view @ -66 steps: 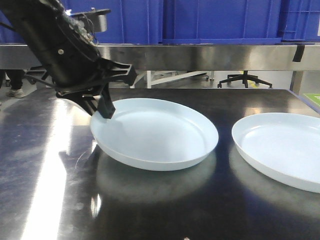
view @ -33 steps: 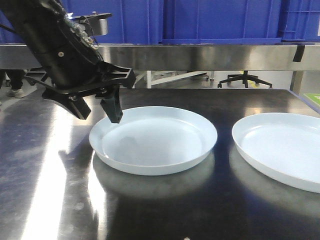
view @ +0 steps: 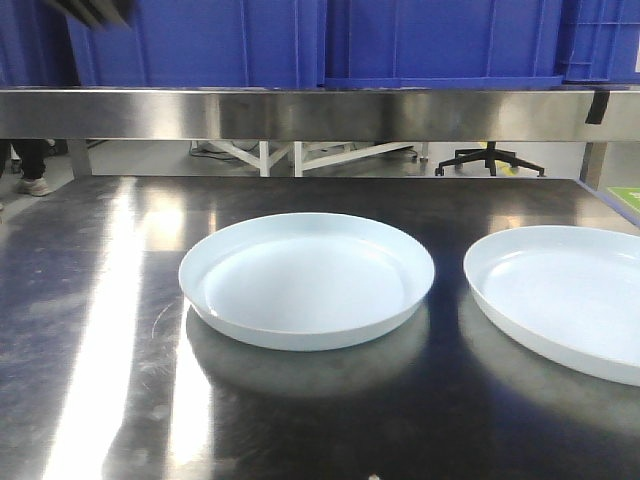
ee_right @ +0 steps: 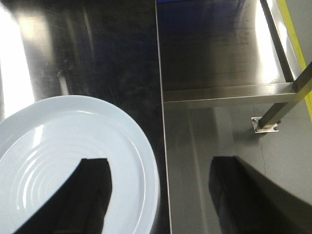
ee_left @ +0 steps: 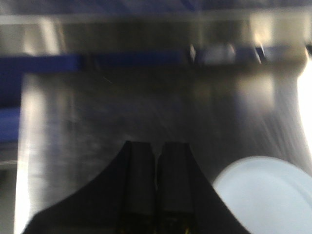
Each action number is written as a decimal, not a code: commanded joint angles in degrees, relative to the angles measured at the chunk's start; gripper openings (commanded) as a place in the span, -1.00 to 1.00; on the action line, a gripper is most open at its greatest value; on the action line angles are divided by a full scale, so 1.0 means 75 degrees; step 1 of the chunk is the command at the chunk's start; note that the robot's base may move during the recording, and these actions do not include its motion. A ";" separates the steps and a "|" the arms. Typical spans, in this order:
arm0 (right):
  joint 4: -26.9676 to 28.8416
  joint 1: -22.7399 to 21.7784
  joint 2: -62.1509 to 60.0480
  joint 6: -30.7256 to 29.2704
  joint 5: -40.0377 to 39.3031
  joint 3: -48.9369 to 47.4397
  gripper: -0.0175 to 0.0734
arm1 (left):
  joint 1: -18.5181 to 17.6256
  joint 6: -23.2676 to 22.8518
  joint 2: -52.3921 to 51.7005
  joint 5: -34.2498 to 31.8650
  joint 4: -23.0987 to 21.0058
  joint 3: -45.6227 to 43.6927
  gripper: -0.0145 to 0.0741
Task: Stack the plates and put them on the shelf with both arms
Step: 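Release the plate and raise the left gripper away, then lift the other plate with the right gripper and set it onto the centered plate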
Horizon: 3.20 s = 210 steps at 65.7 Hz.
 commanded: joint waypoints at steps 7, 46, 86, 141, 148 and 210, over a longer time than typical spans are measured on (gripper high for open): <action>-0.0030 0.0020 -0.0045 -0.0049 -0.0454 -0.0268 0.57 | 0.1282 -0.0106 -0.1810 -0.0870 0.0136 0.0921 -0.48; -0.0030 0.0020 -0.0045 -0.0049 -0.0454 -0.0268 0.57 | 0.1889 -0.0082 -0.4735 -0.1831 0.0418 0.5498 -0.49; -0.0030 0.0020 -0.0045 -0.0049 -0.0365 -0.0268 0.26 | 0.1889 -0.0082 -0.4735 -0.1884 0.0383 0.5513 -0.49; -0.0037 0.0020 0.0417 -0.0049 0.0729 -0.0275 0.33 | 0.1889 -0.0082 -0.4735 -0.1884 0.0383 0.5513 -0.49; -0.0086 0.0020 0.0843 -0.0049 0.0431 -0.0291 0.33 | 0.1889 -0.0082 -0.4735 -0.1884 0.0383 0.5513 -0.49; -0.0146 0.0006 0.3233 -0.0049 -0.0201 -0.1131 0.00 | 0.1889 -0.0082 -0.4735 -0.1884 0.0383 0.5513 -0.49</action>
